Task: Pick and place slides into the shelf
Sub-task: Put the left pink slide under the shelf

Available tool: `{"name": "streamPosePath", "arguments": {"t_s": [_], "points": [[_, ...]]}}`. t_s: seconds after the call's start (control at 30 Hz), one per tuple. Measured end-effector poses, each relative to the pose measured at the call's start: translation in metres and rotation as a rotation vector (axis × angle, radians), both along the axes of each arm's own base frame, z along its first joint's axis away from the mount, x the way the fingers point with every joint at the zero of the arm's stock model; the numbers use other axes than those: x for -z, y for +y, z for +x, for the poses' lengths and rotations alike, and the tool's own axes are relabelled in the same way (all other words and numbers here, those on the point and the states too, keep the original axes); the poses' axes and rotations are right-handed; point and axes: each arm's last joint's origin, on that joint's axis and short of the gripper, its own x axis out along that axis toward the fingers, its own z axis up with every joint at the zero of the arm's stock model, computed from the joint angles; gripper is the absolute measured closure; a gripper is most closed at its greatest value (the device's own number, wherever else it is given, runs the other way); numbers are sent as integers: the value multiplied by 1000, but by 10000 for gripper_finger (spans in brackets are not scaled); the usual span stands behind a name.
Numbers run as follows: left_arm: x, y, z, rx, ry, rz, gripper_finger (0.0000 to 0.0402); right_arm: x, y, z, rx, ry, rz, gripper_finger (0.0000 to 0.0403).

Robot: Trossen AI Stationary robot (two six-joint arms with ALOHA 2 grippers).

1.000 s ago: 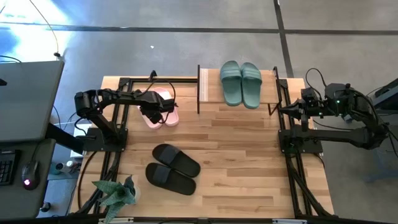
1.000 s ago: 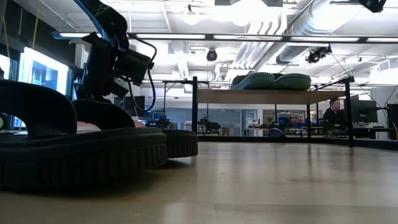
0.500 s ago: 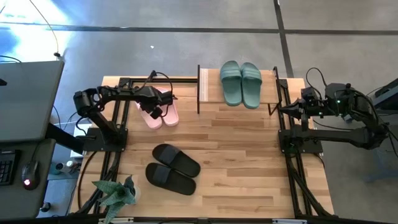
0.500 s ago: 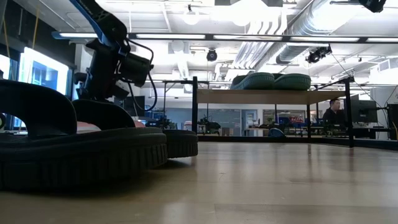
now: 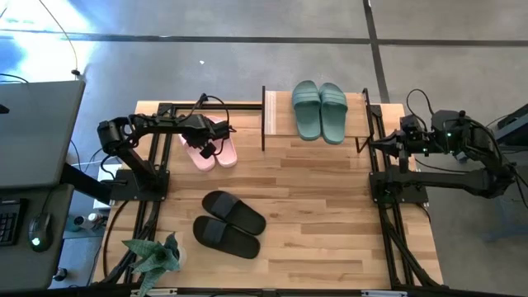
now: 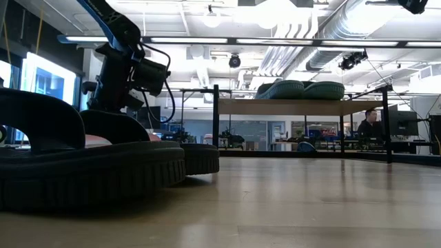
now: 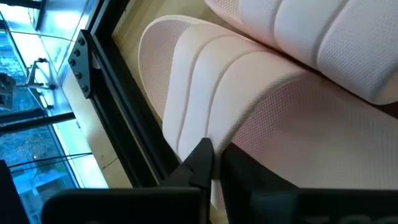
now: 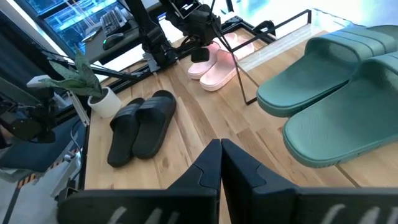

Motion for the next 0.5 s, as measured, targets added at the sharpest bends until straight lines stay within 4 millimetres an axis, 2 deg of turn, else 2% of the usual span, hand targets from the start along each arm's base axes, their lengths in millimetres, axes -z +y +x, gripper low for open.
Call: {"name": "streamPosePath", "arguments": {"t_s": [0.3, 0.5], "points": [[-5, -3, -1, -36, -62, -39, 397, 0, 0, 0, -1, 0, -1, 401], [-28, -18, -5, -43, -135, 11, 399, 0, 0, 0, -3, 1, -6, 401]]}}
